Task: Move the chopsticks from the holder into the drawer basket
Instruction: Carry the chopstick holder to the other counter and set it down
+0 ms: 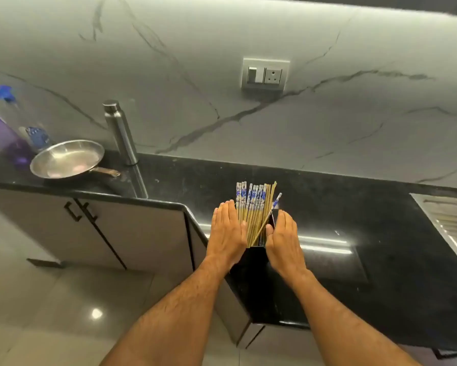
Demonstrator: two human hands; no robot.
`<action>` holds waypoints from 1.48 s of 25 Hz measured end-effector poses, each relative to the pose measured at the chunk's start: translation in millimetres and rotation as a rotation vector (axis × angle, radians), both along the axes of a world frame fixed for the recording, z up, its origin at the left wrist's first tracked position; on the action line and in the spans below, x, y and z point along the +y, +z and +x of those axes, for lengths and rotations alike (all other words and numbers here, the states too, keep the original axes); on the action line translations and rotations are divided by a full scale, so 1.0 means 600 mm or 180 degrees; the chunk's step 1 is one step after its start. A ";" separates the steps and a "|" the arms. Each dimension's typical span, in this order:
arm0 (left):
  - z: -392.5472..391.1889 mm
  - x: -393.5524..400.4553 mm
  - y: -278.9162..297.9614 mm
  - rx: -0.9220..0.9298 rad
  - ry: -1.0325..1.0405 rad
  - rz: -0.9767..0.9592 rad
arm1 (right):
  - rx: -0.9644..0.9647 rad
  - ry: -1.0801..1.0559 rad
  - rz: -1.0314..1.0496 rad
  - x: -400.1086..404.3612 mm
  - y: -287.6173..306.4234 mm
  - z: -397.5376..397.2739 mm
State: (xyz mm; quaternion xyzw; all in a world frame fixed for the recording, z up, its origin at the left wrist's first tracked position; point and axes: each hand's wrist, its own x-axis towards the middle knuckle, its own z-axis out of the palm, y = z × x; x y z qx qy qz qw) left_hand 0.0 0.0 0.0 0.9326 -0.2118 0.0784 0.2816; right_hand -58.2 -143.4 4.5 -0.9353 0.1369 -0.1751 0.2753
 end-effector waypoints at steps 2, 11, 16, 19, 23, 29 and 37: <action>-0.003 -0.010 -0.013 0.0486 0.0150 -0.0585 | 0.0153 0.0047 0.0692 0.001 -0.018 0.004; -0.028 -0.048 -0.035 0.1511 0.0751 -0.2147 | -0.0126 0.0013 0.2032 0.007 -0.064 0.014; -0.042 -0.020 -0.037 0.1293 0.1154 -0.2562 | -0.0226 0.0189 0.2157 0.052 -0.063 0.015; -0.054 0.027 -0.042 0.1105 0.1526 -0.2955 | -0.0287 0.0414 0.2337 0.106 -0.061 0.020; -0.079 0.119 -0.059 0.0952 0.2127 -0.3615 | -0.0231 0.0799 0.2521 0.208 -0.061 0.016; -0.195 0.299 -0.093 0.0538 0.2926 -0.4027 | 0.0313 0.1490 0.2746 0.394 -0.114 -0.055; -0.491 0.512 -0.199 0.0050 0.4186 -0.4499 | 0.1321 0.2191 0.3108 0.635 -0.219 -0.303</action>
